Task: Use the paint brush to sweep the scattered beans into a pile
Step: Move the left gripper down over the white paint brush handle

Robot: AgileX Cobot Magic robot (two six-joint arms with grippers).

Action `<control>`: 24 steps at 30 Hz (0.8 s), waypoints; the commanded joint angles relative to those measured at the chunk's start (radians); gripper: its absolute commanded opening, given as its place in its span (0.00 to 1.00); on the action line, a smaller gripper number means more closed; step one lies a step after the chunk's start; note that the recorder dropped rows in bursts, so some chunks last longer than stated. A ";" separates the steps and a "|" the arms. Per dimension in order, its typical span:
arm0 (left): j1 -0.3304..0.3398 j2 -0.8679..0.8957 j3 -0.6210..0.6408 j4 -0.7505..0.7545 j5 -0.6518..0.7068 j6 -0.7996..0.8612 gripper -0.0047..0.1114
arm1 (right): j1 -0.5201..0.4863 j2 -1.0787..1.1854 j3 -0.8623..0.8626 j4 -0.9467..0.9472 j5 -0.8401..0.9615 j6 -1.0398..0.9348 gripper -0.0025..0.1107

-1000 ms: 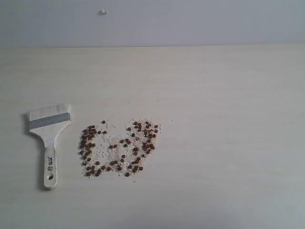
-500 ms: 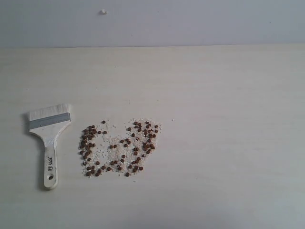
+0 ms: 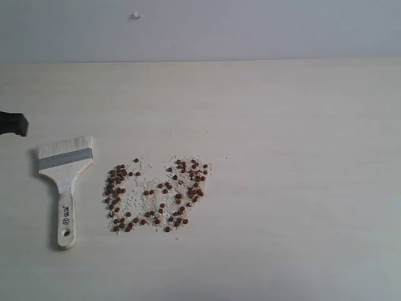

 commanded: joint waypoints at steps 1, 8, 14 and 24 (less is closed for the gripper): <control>-0.104 0.046 0.012 0.003 -0.108 -0.100 0.04 | -0.006 -0.005 0.004 -0.003 -0.012 -0.002 0.02; -0.195 0.088 0.012 0.048 -0.146 -0.249 0.04 | -0.006 -0.005 0.004 -0.003 -0.012 -0.002 0.02; -0.210 0.138 0.012 0.049 -0.135 -0.290 0.25 | -0.006 -0.005 0.004 -0.003 -0.012 -0.002 0.02; -0.210 0.276 0.012 0.056 -0.180 -0.388 0.67 | -0.006 -0.005 0.004 -0.003 -0.012 -0.002 0.02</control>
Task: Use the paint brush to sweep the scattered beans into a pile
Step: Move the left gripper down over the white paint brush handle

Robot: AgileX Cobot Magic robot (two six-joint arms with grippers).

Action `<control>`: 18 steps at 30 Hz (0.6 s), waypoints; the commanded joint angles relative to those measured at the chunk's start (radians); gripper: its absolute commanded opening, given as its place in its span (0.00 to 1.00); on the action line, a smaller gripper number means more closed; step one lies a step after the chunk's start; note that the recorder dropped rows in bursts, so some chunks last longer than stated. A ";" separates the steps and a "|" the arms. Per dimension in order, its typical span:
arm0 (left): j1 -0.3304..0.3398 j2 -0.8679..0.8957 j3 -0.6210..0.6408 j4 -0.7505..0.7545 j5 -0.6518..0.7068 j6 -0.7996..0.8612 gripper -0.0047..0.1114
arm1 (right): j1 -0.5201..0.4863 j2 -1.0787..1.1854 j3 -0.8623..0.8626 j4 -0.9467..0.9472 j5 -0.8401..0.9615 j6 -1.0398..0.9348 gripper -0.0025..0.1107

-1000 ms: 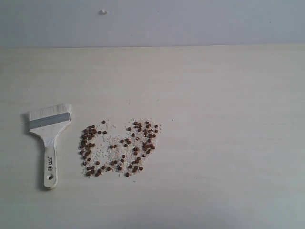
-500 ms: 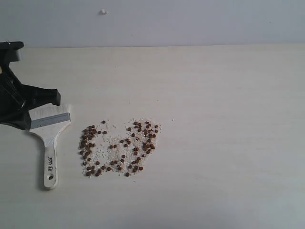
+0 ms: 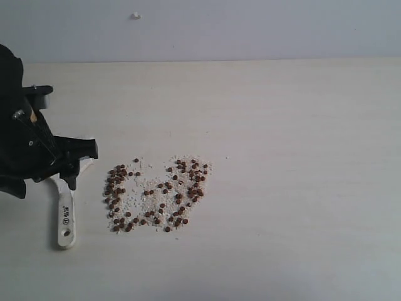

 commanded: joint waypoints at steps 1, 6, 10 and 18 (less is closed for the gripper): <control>-0.005 0.062 0.002 0.019 -0.046 -0.042 0.67 | -0.006 -0.005 0.004 -0.003 -0.012 -0.002 0.02; -0.005 0.134 0.002 0.021 -0.125 -0.090 0.67 | -0.006 -0.005 0.004 -0.003 -0.012 -0.002 0.02; -0.005 0.145 0.072 0.023 -0.198 -0.109 0.67 | -0.006 -0.005 0.004 -0.003 -0.012 -0.002 0.02; -0.005 0.145 0.183 0.044 -0.411 -0.159 0.67 | -0.006 -0.005 0.004 -0.003 -0.012 -0.002 0.02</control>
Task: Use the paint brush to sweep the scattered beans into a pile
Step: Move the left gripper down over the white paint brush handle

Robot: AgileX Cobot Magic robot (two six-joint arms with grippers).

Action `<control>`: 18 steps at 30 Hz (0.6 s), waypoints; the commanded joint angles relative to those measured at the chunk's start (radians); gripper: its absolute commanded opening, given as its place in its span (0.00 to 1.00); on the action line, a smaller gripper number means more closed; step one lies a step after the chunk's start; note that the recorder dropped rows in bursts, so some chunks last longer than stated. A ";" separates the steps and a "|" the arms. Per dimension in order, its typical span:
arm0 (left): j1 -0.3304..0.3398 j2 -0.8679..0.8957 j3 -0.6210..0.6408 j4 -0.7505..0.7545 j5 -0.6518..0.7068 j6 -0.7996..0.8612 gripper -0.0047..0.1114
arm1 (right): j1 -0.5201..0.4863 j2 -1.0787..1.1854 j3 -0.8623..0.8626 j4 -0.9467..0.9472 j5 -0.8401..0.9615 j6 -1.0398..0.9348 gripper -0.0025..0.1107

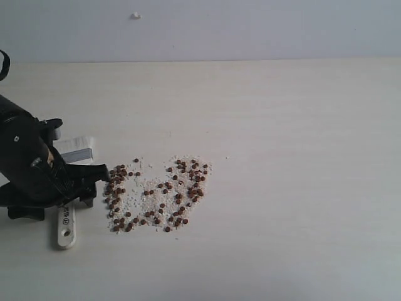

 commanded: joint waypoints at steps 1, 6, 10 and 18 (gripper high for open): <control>-0.004 0.017 0.023 0.014 -0.048 -0.036 0.67 | -0.006 -0.005 0.004 -0.003 -0.012 -0.002 0.02; -0.004 0.017 0.020 0.064 -0.046 -0.109 0.67 | -0.006 -0.005 0.004 -0.003 -0.012 -0.002 0.02; -0.004 0.017 0.013 0.098 -0.022 -0.159 0.63 | -0.006 -0.005 0.004 -0.003 -0.012 -0.002 0.02; -0.004 0.018 -0.119 0.108 0.214 -0.101 0.59 | -0.006 -0.005 0.004 -0.003 -0.012 -0.002 0.02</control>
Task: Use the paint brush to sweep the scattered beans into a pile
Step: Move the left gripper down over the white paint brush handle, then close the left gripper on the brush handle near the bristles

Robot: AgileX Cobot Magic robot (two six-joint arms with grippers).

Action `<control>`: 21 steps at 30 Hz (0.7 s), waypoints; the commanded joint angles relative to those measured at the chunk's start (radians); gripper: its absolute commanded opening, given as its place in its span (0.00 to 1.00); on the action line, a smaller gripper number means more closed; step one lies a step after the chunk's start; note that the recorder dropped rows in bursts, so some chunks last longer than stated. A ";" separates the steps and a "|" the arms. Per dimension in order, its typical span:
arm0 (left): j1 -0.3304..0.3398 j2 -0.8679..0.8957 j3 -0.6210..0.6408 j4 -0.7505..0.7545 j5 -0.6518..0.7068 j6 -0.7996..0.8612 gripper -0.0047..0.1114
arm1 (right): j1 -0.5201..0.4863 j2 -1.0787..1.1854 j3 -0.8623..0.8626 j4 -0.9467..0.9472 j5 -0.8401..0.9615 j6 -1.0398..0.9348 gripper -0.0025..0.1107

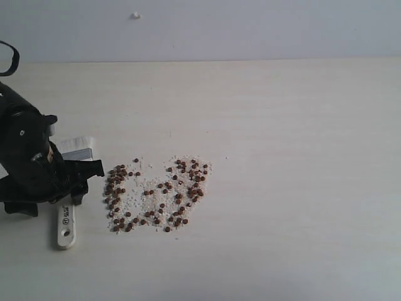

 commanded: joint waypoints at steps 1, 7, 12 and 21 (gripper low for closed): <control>-0.004 0.004 -0.082 0.004 0.132 0.044 0.59 | -0.006 -0.005 0.004 -0.003 -0.012 -0.002 0.02; -0.004 0.014 -0.095 -0.015 0.119 0.057 0.59 | -0.006 -0.005 0.004 -0.003 -0.012 -0.002 0.02; -0.004 0.053 -0.095 -0.014 0.108 0.069 0.59 | -0.006 -0.005 0.004 -0.003 -0.012 -0.002 0.02; -0.004 0.075 -0.095 -0.018 0.021 0.071 0.59 | -0.006 -0.005 0.004 -0.003 -0.012 -0.002 0.02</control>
